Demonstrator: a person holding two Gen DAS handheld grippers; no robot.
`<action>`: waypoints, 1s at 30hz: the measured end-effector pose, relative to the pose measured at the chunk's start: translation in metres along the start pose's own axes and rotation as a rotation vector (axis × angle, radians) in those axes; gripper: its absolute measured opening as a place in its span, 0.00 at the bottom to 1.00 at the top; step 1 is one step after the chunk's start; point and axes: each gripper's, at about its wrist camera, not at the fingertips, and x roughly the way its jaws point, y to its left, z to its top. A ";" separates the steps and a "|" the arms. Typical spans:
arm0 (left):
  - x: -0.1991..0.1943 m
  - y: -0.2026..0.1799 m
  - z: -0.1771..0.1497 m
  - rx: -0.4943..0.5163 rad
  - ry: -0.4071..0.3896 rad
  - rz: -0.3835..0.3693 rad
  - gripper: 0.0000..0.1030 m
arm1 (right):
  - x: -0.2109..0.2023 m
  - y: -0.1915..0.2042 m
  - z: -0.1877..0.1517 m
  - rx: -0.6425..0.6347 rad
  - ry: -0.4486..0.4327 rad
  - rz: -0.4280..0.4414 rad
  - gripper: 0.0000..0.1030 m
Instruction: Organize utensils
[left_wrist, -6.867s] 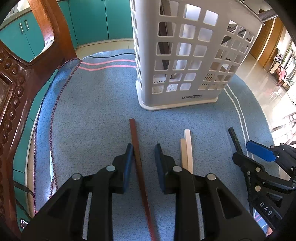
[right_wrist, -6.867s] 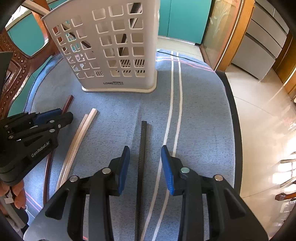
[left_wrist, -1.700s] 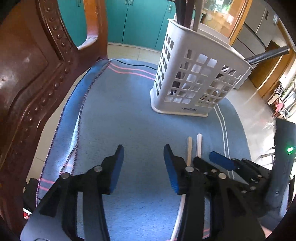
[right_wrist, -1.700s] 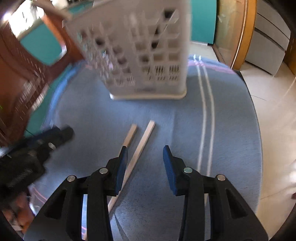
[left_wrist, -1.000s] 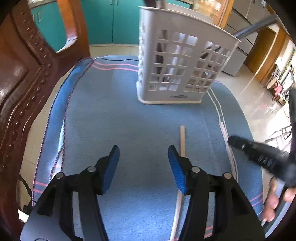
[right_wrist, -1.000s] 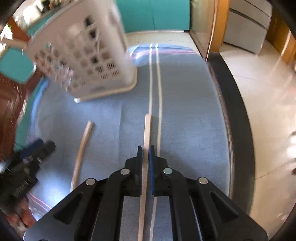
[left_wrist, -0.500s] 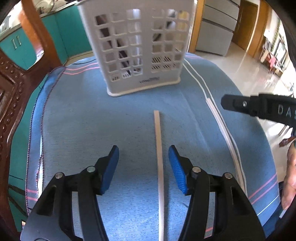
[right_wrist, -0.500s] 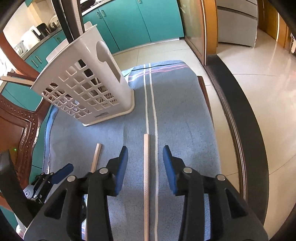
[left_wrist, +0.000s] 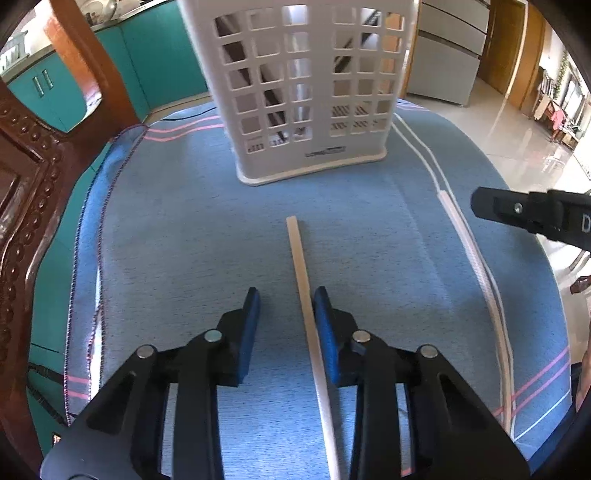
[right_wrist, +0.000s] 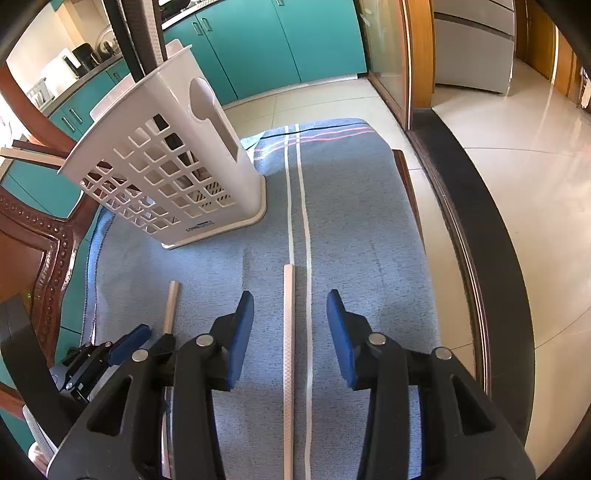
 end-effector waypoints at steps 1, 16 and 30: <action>0.000 0.001 0.000 -0.003 0.000 -0.001 0.30 | 0.000 0.000 0.000 -0.002 0.002 0.000 0.40; -0.003 -0.007 -0.005 0.015 -0.004 -0.019 0.31 | 0.004 0.003 -0.001 -0.009 0.013 -0.019 0.41; -0.009 -0.011 -0.012 0.043 0.001 -0.084 0.10 | 0.008 0.004 -0.004 -0.019 0.027 -0.032 0.41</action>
